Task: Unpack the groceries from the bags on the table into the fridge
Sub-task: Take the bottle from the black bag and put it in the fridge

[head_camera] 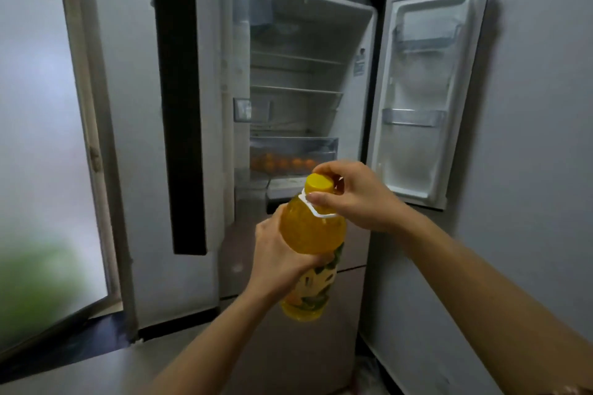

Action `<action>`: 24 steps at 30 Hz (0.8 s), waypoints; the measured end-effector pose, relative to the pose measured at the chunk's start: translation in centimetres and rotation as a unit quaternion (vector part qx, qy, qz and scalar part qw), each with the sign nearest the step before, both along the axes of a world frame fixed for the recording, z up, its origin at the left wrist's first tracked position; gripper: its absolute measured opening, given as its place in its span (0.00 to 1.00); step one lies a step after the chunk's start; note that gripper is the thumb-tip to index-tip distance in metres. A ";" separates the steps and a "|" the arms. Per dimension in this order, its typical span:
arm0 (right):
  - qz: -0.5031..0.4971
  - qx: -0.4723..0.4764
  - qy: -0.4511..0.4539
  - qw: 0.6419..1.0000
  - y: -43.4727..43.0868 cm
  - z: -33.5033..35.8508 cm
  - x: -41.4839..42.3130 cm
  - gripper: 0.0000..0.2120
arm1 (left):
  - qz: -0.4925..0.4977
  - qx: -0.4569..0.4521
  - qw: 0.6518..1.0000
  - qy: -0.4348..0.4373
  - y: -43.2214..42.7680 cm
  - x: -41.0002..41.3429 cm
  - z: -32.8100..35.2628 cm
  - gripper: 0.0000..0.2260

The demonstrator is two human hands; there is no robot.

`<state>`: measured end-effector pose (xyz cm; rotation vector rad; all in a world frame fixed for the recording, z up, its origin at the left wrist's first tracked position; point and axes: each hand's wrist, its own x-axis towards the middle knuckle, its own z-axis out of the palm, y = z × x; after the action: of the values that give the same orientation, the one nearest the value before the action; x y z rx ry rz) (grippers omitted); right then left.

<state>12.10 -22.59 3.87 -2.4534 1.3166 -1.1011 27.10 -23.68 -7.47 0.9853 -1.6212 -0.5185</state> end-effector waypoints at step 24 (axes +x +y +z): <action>0.085 -0.180 -0.035 0.979 -38.7 12.2 -12.2 0.22 | 0.122 -0.137 0.981 0.069 -40.1 -13.2 13.6 0.44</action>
<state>-0.14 -61.31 16.08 -2.6816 0.9313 -1.4742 13.88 -63.73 6.11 0.9038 -1.3815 -0.1847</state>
